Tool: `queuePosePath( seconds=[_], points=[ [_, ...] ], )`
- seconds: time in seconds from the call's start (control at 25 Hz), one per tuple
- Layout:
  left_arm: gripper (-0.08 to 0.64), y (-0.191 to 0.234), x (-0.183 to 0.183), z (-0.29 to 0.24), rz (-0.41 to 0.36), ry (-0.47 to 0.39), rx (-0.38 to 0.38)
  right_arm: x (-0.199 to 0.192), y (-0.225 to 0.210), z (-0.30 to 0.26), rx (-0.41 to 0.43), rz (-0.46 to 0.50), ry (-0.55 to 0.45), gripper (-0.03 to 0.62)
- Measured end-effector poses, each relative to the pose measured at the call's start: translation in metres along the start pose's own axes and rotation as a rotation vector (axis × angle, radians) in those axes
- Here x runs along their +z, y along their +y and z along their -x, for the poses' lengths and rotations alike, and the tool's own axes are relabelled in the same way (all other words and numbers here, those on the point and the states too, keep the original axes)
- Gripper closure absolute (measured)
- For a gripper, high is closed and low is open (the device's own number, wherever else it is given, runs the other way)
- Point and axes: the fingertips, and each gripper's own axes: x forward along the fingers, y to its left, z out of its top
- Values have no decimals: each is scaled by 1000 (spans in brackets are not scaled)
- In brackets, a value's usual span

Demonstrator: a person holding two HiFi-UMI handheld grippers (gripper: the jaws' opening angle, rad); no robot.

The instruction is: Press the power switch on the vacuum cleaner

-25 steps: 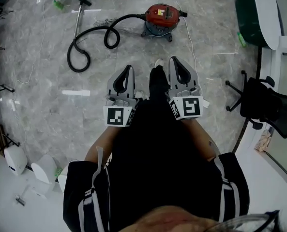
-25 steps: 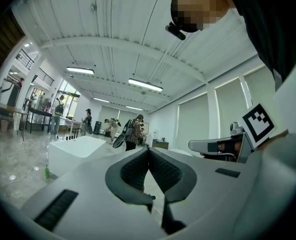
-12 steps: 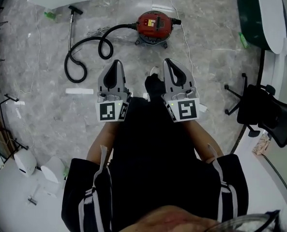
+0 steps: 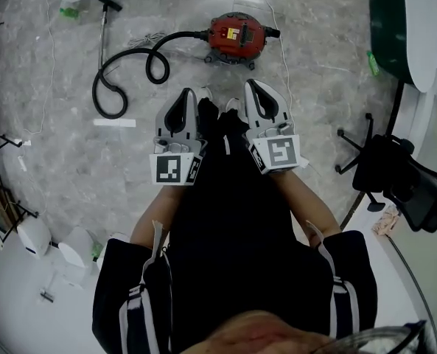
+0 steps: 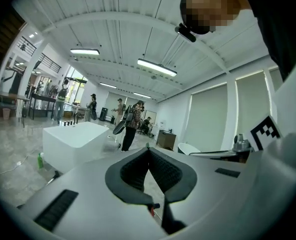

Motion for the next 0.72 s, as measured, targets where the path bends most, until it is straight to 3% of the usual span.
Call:
queuePosePath(
  seconds=[0.24,0.48,0.72],
  points=[
    [541,7,1,-38,-12,-3,-33,-17,-14,-47,-49,-83,53,575],
    [541,26,-17,-53,45,31,-1,-57,-50,-106,-89,-18,154,575],
    [541,30,-50,-69,31,81,-37,-111,-73,-157,-40,6,233,575]
  ],
)
